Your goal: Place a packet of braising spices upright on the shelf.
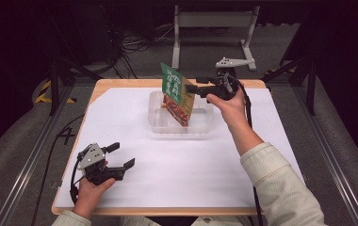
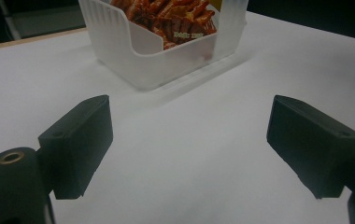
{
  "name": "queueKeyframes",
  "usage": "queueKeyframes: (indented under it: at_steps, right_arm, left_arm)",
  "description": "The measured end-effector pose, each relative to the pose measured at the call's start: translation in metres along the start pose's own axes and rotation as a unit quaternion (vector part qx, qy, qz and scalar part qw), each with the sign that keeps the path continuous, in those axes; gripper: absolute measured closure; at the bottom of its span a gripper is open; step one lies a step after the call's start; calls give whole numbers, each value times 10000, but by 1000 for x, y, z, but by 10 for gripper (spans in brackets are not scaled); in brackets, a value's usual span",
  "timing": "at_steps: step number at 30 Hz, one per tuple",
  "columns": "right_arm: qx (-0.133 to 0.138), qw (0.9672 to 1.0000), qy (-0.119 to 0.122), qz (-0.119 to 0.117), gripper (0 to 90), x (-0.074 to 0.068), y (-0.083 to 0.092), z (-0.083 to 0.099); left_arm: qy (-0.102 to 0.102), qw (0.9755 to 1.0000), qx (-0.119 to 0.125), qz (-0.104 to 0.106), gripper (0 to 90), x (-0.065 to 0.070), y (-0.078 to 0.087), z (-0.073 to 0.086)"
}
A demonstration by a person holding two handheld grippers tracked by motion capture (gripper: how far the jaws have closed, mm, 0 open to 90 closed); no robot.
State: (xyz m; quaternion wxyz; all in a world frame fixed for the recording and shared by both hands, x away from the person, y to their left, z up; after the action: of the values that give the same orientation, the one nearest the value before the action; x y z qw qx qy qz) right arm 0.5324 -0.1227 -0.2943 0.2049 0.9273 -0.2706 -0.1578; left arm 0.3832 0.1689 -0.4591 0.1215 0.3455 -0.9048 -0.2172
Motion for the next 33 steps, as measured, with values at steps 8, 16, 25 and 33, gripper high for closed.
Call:
queueKeyframes:
  at_steps: [8, 16, 25, 33]
  right_arm:
    - [80, 9998, 172, 37, 292, -5, 28, 9]
    - [149, 9993, 308, 123, 283, -9, 58, 19]
    - [207, 9991, 350, 102, 281, -13, 88, 34]
    - [238, 9988, 398, 146, 270, -16, 114, 46]
  left_arm:
    - [-3, 10000, 19, -31, 152, -1, -1, -2]
    - [47, 10000, 40, -35, 146, -2, -3, -4]
    - [102, 9999, 58, -41, 142, -4, -3, -6]
    - [116, 9999, 67, -21, 142, -4, -2, -6]
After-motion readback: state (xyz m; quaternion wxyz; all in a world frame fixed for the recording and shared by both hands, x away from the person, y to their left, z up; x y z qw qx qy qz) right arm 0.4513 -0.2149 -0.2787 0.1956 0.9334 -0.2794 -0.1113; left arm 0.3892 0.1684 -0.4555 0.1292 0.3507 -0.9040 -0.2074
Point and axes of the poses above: each handheld gripper's, and its own axes: y roughly backward along the jaws, z roughly out of its underside, x roughly to its right, the point moved 7 cm from there along -y, roughly forward along the jaws, and after that the axes turned 9 degrees about -x, right-handed, at the moved point
